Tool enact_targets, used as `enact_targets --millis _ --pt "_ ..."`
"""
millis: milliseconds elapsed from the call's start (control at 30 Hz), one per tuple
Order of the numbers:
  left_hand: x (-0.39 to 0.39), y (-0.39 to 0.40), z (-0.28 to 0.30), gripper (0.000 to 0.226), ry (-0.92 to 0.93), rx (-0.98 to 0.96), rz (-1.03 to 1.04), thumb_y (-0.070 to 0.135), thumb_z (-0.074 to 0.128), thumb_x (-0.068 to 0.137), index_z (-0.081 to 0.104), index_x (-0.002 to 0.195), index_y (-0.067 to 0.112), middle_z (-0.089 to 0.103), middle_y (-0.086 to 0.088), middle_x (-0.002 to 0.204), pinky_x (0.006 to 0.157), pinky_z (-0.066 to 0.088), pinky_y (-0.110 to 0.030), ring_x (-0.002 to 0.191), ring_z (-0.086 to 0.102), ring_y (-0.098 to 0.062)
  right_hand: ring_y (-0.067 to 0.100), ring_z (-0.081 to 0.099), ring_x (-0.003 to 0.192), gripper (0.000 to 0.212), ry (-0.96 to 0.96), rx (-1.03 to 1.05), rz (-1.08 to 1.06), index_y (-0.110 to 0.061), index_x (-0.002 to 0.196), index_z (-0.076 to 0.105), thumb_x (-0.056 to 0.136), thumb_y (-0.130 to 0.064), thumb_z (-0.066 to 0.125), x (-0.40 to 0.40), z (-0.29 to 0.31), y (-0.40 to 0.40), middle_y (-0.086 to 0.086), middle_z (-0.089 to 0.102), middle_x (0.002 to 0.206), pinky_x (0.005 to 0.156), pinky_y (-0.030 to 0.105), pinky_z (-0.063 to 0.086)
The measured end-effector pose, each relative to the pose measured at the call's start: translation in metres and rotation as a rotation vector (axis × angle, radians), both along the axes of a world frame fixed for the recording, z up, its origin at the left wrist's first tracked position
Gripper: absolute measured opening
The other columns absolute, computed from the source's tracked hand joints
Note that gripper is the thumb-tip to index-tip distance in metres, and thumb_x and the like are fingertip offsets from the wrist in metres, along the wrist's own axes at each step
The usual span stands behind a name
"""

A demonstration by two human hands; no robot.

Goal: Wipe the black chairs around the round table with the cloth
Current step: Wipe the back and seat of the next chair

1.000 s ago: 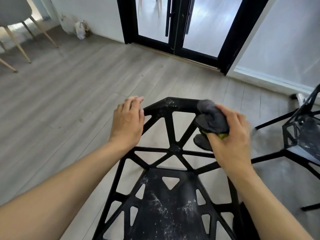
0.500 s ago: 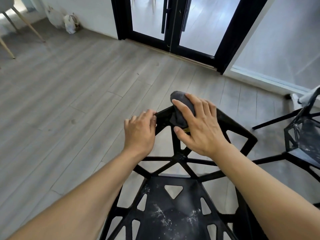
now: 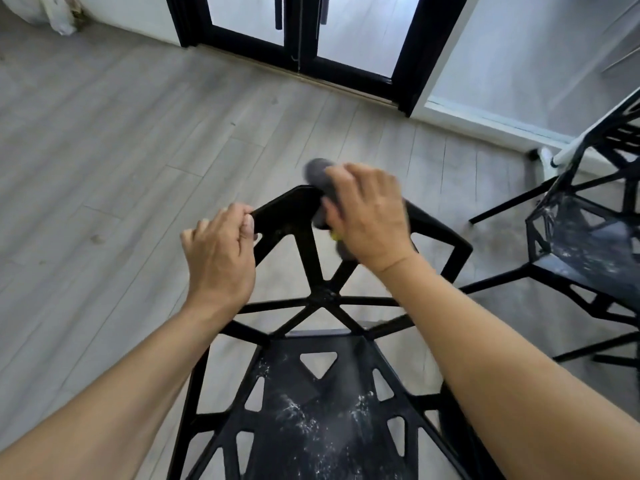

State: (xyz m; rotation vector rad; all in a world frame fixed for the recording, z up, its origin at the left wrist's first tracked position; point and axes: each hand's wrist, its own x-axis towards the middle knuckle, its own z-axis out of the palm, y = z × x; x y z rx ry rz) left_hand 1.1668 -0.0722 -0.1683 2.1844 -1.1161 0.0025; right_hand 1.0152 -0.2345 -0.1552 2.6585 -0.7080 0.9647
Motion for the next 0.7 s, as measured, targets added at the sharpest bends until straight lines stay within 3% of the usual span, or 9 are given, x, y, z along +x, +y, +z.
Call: enact_targets --millis 133,233,300,433,533,600,700 --pt "-0.002 0.002 0.000 0.027 -0.026 -0.012 0.007 0.030 0.029 0.104 0.055 0.102 0.023 0.065 0.004 0.087 0.076 0.016 -0.031 0.079 0.044 -0.021 0.035 0.056 0.092 0.032 -0.119 0.196 -0.270 -0.009 0.123 0.055 0.100 -0.030 0.050 -0.060 -0.004 -0.015 0.017 0.059 0.108 0.080 0.045 0.047" --pt "-0.001 0.003 0.000 0.029 -0.021 -0.002 0.004 0.031 0.028 0.103 0.055 0.103 0.023 0.066 0.006 0.088 0.076 0.015 -0.030 0.080 0.044 -0.020 0.034 0.057 0.087 0.030 -0.237 0.264 -0.400 -0.006 0.114 0.062 0.099 -0.028 0.049 -0.042 -0.002 -0.006 0.017 0.061 0.103 0.076 0.043 0.044" --pt "-0.002 0.003 0.000 0.030 -0.020 0.005 -0.007 0.032 0.026 0.103 0.055 0.102 0.023 0.065 0.007 0.087 0.075 0.016 -0.032 0.081 0.044 -0.022 0.035 0.058 0.085 0.026 -0.232 0.253 -0.331 -0.008 0.106 0.066 0.096 -0.027 0.051 0.002 0.006 0.007 0.016 0.063 0.098 0.075 0.044 0.043" --pt "-0.002 0.001 0.000 0.018 -0.025 -0.003 0.024 0.021 0.029 0.099 0.045 0.090 0.020 0.053 0.000 0.078 0.074 0.020 -0.035 0.073 0.039 -0.025 0.033 0.056 0.071 0.026 -0.151 0.169 0.006 -0.009 0.096 0.070 0.097 -0.028 0.052 0.096 0.012 0.057 0.010 0.063 0.084 0.066 0.046 0.042" --pt "-0.002 0.005 -0.001 0.019 -0.089 0.002 0.051 0.019 0.030 0.100 0.046 0.090 0.017 0.053 -0.003 0.078 0.073 0.022 -0.037 0.070 0.041 -0.028 0.031 0.057 0.072 0.031 -0.118 0.147 0.103 -0.009 0.100 0.070 0.099 -0.031 0.049 0.092 0.013 0.056 0.010 0.063 0.086 0.065 0.045 0.043" --pt "-0.004 0.004 -0.004 0.025 -0.128 0.016 0.047 0.024 0.029 0.105 0.050 0.094 0.016 0.057 -0.004 0.081 0.072 0.018 -0.035 0.072 0.041 -0.028 0.031 0.058 0.074 0.031 -0.117 0.128 0.030 -0.009 0.101 0.070 0.099 -0.031 0.048 0.061 0.015 0.029 0.011 0.063 0.089 0.064 0.043 0.045" --pt "-0.004 0.003 -0.005 0.021 -0.135 0.005 0.070 0.020 0.033 0.105 0.052 0.097 0.015 0.057 -0.004 0.082 0.074 0.015 -0.032 0.073 0.039 -0.025 0.029 0.059 0.072 0.028 -0.176 0.214 -0.266 -0.009 0.103 0.065 0.098 -0.031 0.048 -0.013 0.007 -0.013 0.011 0.063 0.092 0.058 0.039 0.046"
